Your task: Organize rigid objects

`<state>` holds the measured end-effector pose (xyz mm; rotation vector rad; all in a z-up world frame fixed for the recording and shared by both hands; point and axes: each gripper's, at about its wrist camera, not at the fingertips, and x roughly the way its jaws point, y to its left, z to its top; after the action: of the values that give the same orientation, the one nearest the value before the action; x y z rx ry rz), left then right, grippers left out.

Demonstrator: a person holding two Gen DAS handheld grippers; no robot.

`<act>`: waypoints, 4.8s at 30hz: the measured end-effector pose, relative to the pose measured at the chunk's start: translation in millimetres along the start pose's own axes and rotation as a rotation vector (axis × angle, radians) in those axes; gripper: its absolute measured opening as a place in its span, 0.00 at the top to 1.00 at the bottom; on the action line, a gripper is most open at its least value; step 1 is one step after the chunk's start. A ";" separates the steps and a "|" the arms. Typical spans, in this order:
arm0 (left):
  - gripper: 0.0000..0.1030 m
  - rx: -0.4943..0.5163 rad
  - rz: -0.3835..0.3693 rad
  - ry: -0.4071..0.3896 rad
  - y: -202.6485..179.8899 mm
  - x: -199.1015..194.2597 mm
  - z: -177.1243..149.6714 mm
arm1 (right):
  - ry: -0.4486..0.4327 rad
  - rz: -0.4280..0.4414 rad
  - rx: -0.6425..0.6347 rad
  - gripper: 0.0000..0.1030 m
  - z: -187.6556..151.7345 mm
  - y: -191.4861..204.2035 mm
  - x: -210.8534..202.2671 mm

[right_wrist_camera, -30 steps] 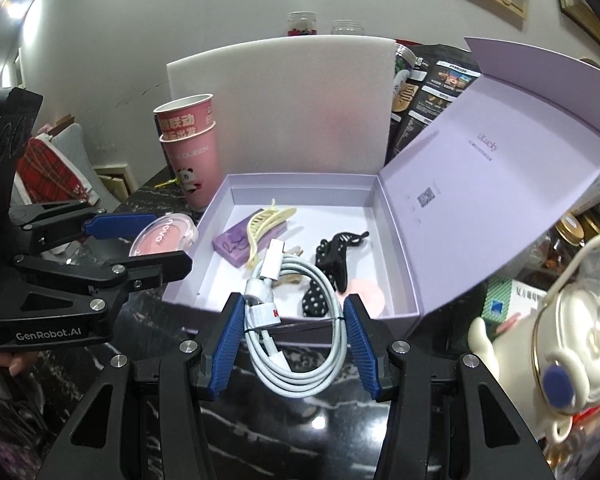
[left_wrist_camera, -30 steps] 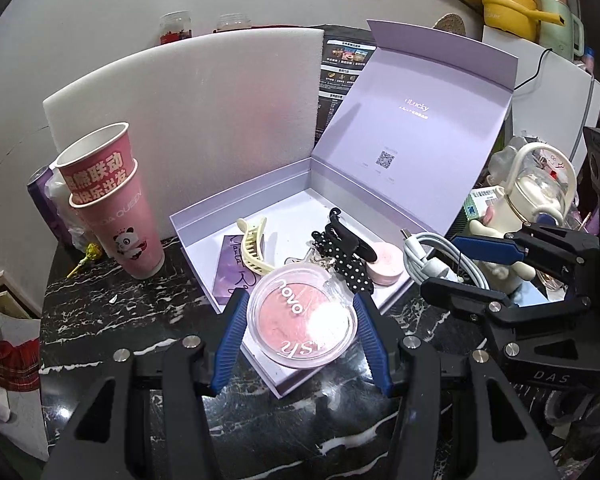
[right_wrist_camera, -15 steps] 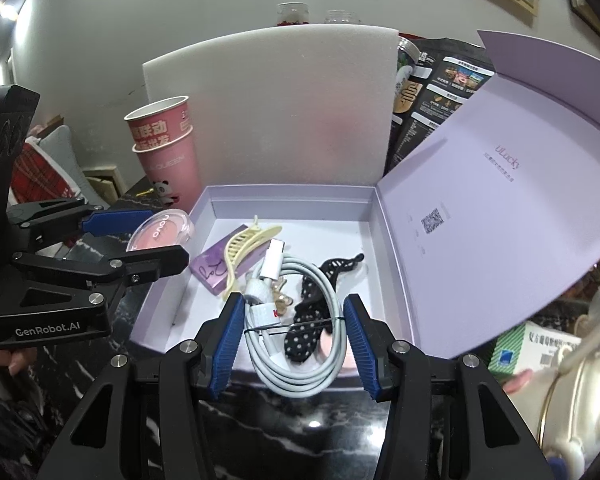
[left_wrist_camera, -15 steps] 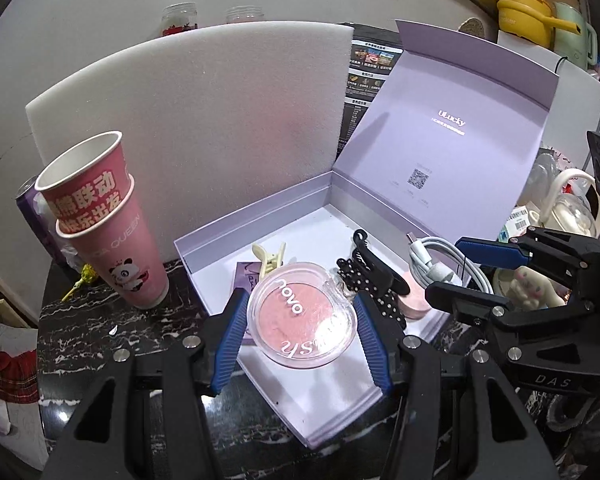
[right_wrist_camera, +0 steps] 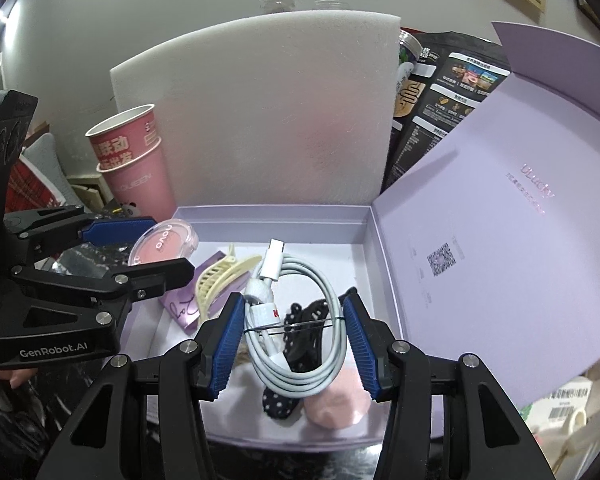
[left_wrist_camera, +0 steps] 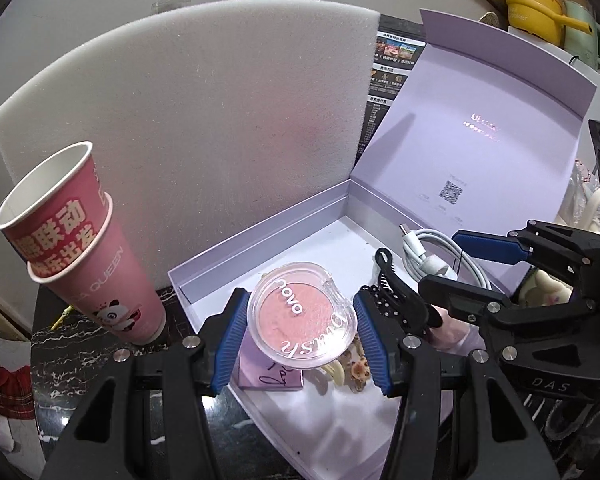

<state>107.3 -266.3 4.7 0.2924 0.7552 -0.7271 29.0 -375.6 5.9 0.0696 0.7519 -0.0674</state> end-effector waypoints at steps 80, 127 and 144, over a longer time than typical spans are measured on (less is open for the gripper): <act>0.21 -0.034 0.122 -0.098 -23.7 -111.9 0.1 | -0.136 -0.164 0.020 0.09 4.8 13.6 -128.8; 0.21 -0.066 0.151 -0.033 -47.8 -146.8 -67.5 | -0.025 -0.192 0.070 0.06 -65.8 37.5 -157.1; 0.21 -0.059 0.141 -0.025 -47.7 -148.1 -68.0 | -0.023 -0.183 0.065 0.06 -65.5 39.1 -160.3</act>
<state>-35.4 -194.9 62.7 0.2796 0.7230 -0.5730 -128.9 -325.2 69.4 0.0616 0.7316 -0.2670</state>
